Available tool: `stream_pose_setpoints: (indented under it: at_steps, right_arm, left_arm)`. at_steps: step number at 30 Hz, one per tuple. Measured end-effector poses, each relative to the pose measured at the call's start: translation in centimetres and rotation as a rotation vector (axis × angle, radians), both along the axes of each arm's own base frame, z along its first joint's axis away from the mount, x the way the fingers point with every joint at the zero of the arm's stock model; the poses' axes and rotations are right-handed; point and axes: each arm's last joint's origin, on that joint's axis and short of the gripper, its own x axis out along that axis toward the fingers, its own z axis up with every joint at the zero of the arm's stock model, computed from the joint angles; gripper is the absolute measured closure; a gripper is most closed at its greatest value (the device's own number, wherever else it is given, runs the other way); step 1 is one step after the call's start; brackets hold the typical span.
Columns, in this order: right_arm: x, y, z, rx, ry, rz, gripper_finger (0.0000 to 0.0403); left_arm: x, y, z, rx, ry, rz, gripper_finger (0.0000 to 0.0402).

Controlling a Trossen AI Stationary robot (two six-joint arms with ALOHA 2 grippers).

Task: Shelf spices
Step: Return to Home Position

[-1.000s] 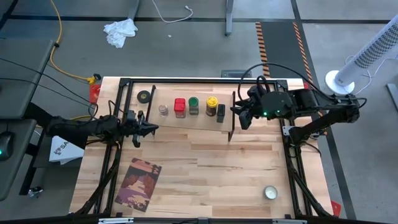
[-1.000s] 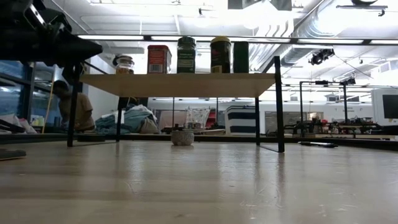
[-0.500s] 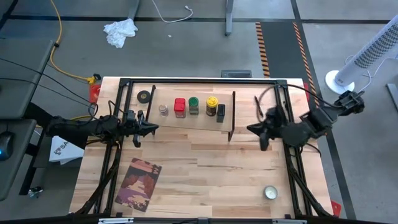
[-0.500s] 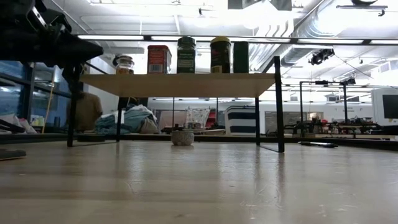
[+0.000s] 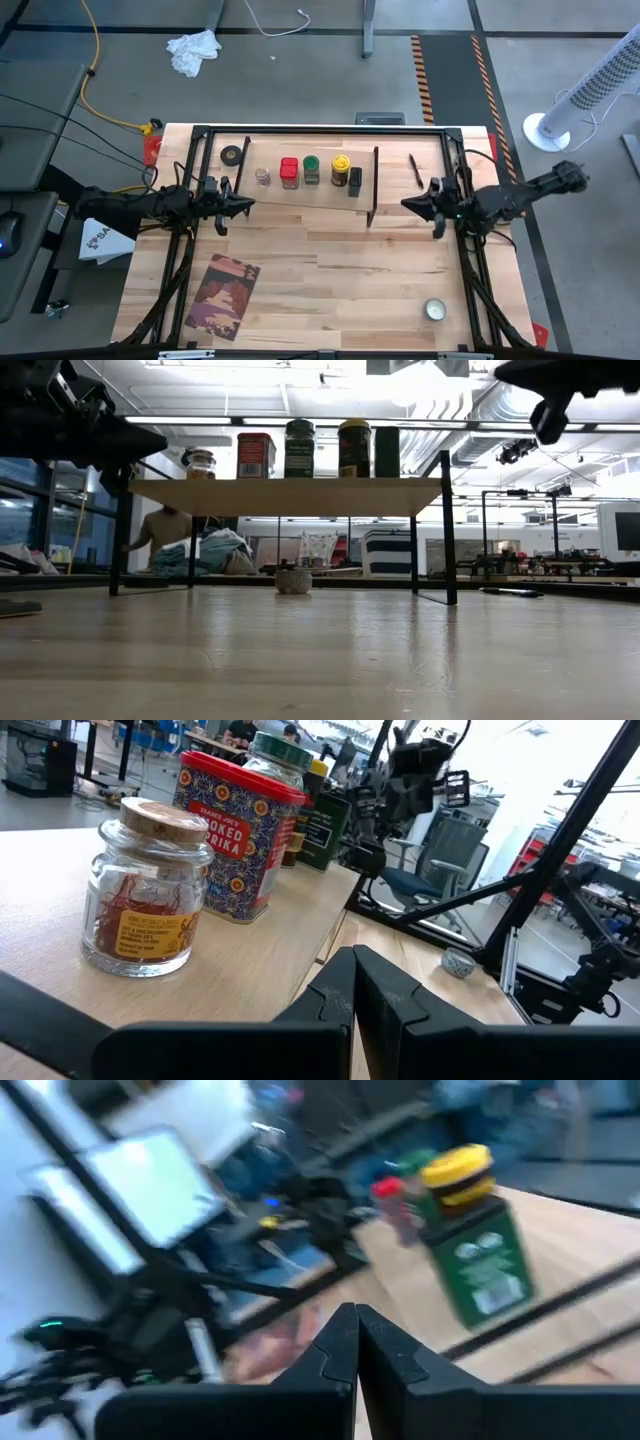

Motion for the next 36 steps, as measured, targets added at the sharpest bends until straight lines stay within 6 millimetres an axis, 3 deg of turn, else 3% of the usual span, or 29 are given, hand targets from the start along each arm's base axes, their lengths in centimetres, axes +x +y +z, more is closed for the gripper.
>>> stream_pose_setpoints:
  at_steps: [3, 10, 17, 21, 27, 36]
  right_arm:
    - [-0.3, -0.7, -1.8, -0.020, -0.047, 0.065, 0.0403]
    - [0.0, -1.7, -5.9, -0.151, 0.028, 0.112, 0.0403]
    - [-0.2, -2.2, -7.8, -0.215, -0.139, 0.108, 0.0403]
    - [-0.1, -2.2, -8.5, -0.278, -0.071, 0.142, 0.0403]
    - [-0.6, -2.6, -12.0, -0.184, 0.296, 0.070, 0.0403]
    - [-0.5, -2.6, -12.3, -0.228, 0.341, 0.055, 0.0403]
  left_arm:
    - [0.0, 0.0, 0.0, 0.000, 0.000, 0.000, 0.0401]
    - [0.0, 0.0, 0.0, -0.001, 0.000, 0.000, 0.0401]
    - [0.0, 0.0, 0.0, -0.001, 0.000, 0.000, 0.0400]
    - [0.0, 0.0, 0.0, -0.001, 0.000, 0.000, 0.0400]
    - [0.0, 0.0, 0.0, -0.001, 0.001, 0.001, 0.0400]
    - [0.0, 0.0, 0.0, 0.000, 0.004, 0.001, 0.0400]
